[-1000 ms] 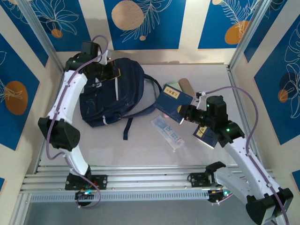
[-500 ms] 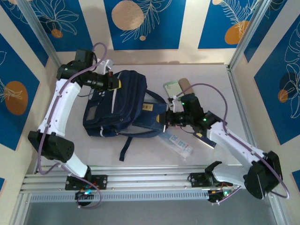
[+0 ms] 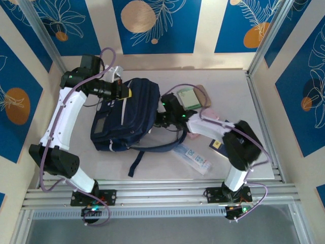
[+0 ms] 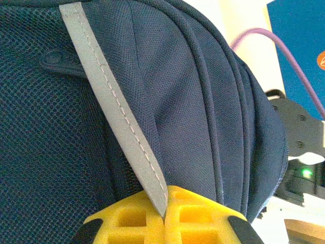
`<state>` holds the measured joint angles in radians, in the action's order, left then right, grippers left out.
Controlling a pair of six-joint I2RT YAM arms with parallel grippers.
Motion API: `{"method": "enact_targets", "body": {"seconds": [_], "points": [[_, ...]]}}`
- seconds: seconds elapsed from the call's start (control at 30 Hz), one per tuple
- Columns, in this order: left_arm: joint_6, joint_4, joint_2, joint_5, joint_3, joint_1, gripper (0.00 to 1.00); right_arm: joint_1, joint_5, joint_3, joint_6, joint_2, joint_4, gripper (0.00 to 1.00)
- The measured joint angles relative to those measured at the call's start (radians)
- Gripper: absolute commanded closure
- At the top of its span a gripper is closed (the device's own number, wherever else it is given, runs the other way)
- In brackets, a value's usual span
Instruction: Pack the student bag
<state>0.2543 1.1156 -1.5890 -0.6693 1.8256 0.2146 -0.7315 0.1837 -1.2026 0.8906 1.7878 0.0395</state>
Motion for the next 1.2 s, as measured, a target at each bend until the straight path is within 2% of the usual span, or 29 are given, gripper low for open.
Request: {"method": "enact_targets", "body": {"seconds": [0.03, 0.17, 0.3, 0.37, 0.63, 0.8, 0.9, 1.03, 1.2], "points": [[0.0, -0.001, 0.0, 0.0, -0.002, 0.0, 1.0, -0.011, -0.002, -0.047, 0.018, 0.047, 0.005, 0.84], [0.0, -0.006, 0.0, 0.001, -0.002, 0.0, 1.0, -0.057, -0.024, -0.264, 0.084, 0.257, 0.001, 0.45], [0.0, -0.007, 0.0, 0.01, -0.002, -0.003, 1.0, -0.08, -0.068, -0.33, 0.103, 0.327, -0.044, 0.17], [0.0, -0.007, 0.0, 0.015, -0.002, -0.008, 1.0, -0.084, -0.085, -0.311, 0.094, 0.304, -0.034, 0.09], [-0.003, -0.014, 0.0, 0.037, -0.011, -0.037, 1.0, -0.049, -0.102, -0.18, -0.047, 0.096, -0.105, 0.06], [-0.002, -0.051, 0.003, 0.053, -0.053, -0.053, 1.0, -0.037, -0.119, -0.159, -0.146, -0.018, -0.186, 0.08], [-0.002, -0.057, 0.009, 0.103, -0.058, -0.059, 1.0, -0.023, -0.16, -0.123, -0.163, -0.082, -0.247, 0.1], [0.003, -0.077, 0.038, 0.199, -0.094, -0.072, 1.0, 0.055, -0.212, -0.023, -0.151, -0.19, -0.33, 0.1], [0.033, -0.131, 0.072, 0.313, -0.172, -0.109, 1.0, 0.18, -0.388, 0.028, -0.124, -0.315, -0.531, 0.06]]}}
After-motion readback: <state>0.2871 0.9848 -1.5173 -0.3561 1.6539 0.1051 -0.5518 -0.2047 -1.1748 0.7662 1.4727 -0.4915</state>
